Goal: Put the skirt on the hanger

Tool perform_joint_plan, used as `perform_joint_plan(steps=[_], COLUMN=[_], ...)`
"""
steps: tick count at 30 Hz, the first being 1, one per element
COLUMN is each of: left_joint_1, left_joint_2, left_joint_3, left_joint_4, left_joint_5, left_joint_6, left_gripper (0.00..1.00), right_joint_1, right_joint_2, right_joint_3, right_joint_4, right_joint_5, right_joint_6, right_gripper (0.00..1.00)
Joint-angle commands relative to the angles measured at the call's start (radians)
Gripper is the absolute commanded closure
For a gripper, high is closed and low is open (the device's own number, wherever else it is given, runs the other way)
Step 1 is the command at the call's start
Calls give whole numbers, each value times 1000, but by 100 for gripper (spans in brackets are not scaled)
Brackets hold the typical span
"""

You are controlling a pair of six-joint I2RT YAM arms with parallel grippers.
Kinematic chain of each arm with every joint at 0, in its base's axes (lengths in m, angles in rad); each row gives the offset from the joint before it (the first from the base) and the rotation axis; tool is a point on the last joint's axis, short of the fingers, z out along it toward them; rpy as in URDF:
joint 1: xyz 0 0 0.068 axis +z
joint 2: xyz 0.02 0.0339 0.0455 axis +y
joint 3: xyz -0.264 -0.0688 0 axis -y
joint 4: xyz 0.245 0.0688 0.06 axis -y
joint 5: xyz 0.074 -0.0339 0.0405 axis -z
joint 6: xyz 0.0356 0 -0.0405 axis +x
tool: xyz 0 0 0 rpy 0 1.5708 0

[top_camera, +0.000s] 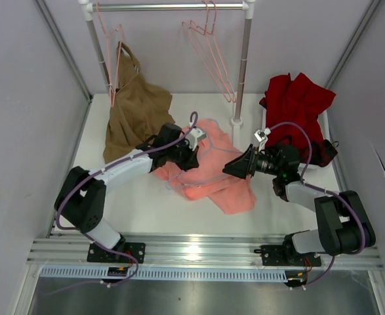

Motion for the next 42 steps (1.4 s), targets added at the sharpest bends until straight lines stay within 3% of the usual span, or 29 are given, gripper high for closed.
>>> perform_joint_plan(steps=[1, 15, 23, 30, 34, 42], left_joint_1=[61, -5, -52, -74, -83, -106], left_joint_2=[-70, -98, -72, -75, -61, -44], left_joint_3=[4, -23, -31, -48, -37, -20], left_joint_4=[102, 110, 111, 103, 65, 45], left_joint_5=[-88, -62, -13, 90, 104, 128], left_joint_6=[16, 73, 99, 119, 147, 150], left_gripper=[100, 100, 100, 100, 100, 100], right_joint_1=[-2, -11, -19, -51, -68, -50], right_joint_2=[-25, -127, -153, -70, -46, 21], right_joint_3=[-10, 152, 229, 178, 162, 157], right_joint_4=[-16, -350, -587, -520, -445, -326], right_joint_5=[-118, 50, 282, 218, 190, 87], right_joint_6=[16, -161, -335, -366, -353, -292], right_gripper=[29, 27, 22, 19, 13, 12])
